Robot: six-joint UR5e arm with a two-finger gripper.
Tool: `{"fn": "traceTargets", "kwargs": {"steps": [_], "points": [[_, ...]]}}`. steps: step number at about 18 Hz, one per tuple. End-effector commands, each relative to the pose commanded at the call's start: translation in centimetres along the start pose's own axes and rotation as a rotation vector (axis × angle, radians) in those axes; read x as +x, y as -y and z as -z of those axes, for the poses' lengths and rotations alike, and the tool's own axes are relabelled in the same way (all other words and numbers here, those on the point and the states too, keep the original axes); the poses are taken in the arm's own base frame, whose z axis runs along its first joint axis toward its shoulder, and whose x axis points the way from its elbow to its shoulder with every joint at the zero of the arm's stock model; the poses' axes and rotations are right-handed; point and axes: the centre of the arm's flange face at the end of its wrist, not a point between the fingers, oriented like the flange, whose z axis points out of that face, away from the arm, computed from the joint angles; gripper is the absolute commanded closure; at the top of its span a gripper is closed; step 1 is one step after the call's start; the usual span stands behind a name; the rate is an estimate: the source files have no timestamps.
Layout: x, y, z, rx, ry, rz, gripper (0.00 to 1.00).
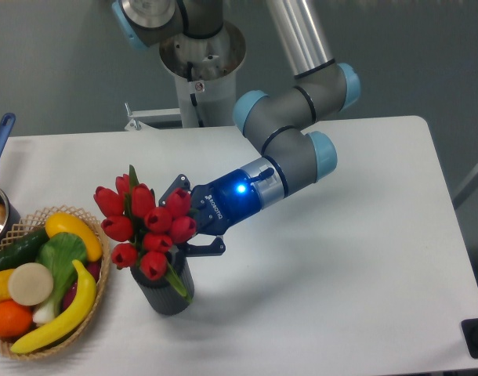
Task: Insert the flowers into the vase
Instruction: 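Lower the tulip stems down into the grey vase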
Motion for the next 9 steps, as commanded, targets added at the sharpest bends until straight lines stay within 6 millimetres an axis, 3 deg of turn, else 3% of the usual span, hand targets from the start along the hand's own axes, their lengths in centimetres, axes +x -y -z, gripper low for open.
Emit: {"fn": "traceTargets", "kwargs": {"steps": [9], "points": [[-0.5,-1.6,0.1,-0.001,0.002,-0.014,0.62]]}}
